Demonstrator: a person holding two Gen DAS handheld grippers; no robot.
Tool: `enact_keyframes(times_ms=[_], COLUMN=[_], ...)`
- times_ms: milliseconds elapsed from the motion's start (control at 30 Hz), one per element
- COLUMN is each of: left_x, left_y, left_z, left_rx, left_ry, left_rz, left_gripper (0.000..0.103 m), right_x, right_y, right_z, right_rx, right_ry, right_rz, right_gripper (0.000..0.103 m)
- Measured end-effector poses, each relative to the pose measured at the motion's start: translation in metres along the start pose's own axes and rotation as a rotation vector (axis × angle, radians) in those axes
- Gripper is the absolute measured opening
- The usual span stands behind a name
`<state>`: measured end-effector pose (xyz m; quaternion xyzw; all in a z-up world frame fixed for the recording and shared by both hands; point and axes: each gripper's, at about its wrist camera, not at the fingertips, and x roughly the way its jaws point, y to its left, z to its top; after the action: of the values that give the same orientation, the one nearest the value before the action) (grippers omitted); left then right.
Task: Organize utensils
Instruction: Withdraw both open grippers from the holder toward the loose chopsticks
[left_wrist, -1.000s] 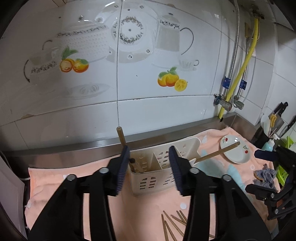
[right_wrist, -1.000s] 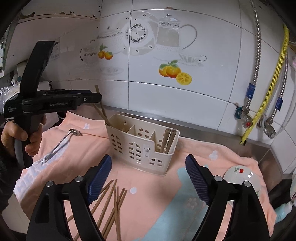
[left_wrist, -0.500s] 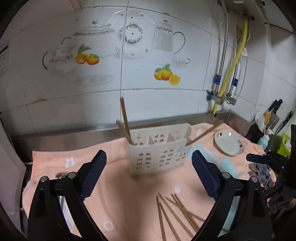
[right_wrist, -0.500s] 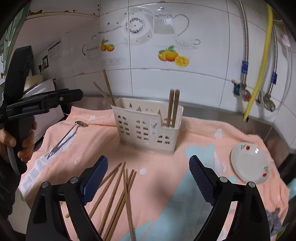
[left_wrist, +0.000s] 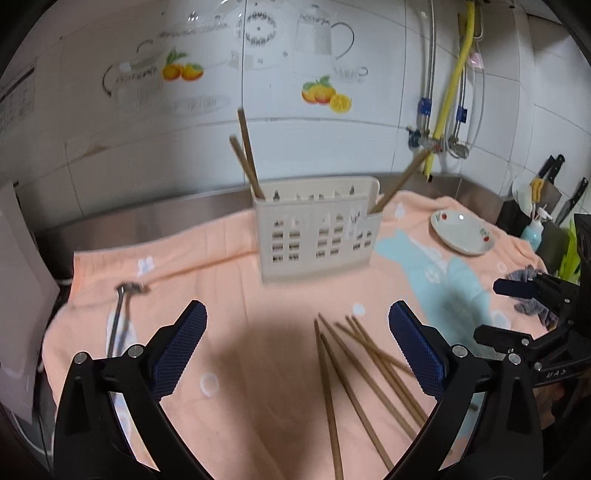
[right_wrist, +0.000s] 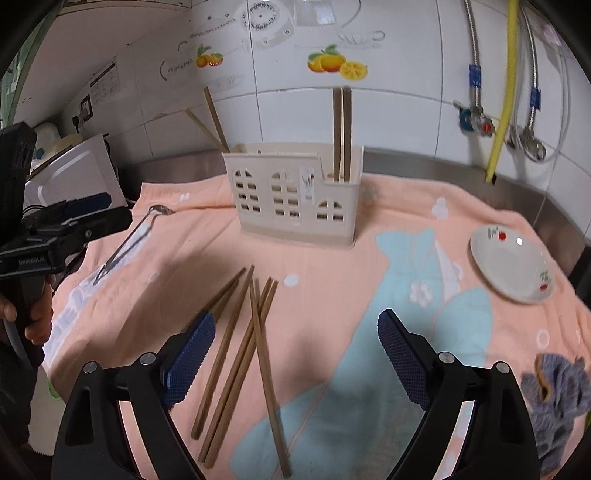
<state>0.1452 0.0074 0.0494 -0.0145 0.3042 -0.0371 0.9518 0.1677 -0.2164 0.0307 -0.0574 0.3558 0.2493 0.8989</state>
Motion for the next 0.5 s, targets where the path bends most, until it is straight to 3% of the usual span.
enact_keyframes(times_ms=[500], left_x=[-0.010], left_y=[0.006], left_z=[-0.049], left_rx=[-0.044], left_ry=[0.051], left_rz=[0.046], left_gripper=[0.098], right_x=[0.006], right_y=[0.010], right_z=[-0.056], right_rx=[-0.008], right_ry=[0.053], right_rz=[-0.019], right_gripper=[0.084])
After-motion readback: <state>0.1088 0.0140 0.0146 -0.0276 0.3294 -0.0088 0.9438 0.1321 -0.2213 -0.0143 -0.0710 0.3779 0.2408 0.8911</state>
